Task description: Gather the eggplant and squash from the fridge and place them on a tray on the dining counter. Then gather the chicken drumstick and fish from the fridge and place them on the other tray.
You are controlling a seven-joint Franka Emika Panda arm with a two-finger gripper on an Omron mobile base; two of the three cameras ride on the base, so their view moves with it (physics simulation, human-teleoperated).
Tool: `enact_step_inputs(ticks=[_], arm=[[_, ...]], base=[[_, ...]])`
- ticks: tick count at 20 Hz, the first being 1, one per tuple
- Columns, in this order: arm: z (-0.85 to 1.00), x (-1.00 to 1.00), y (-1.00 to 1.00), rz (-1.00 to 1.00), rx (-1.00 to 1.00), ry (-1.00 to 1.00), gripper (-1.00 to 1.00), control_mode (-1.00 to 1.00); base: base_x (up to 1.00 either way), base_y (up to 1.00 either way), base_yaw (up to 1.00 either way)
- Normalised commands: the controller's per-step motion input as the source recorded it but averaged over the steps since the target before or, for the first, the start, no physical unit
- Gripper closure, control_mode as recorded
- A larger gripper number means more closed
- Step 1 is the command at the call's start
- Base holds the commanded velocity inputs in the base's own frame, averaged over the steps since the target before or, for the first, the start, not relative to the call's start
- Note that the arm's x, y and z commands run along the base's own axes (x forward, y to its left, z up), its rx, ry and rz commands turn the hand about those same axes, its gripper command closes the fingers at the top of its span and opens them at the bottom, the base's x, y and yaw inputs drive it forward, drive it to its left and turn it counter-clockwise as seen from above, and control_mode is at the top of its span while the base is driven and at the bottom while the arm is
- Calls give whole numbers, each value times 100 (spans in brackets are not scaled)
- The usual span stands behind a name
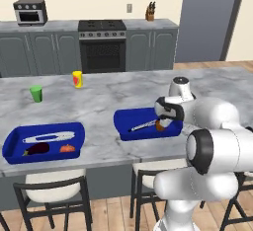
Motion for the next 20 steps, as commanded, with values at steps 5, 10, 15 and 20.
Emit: enact_step_inputs(ticks=[5, 10, 15, 20], arm=[[61, -82, 4, -31, 9, 3, -100, -100], [53, -79, 2, -16, 13, 2, -100, -100], [32, -82, 8, -13, 10, 1, -100, -100], [4, -12, 2, -3, 1, 1, -100, 100]], base=[[0, 0, 0], [0, 0, 0], [0, 0, 0], [0, 0, 0]])
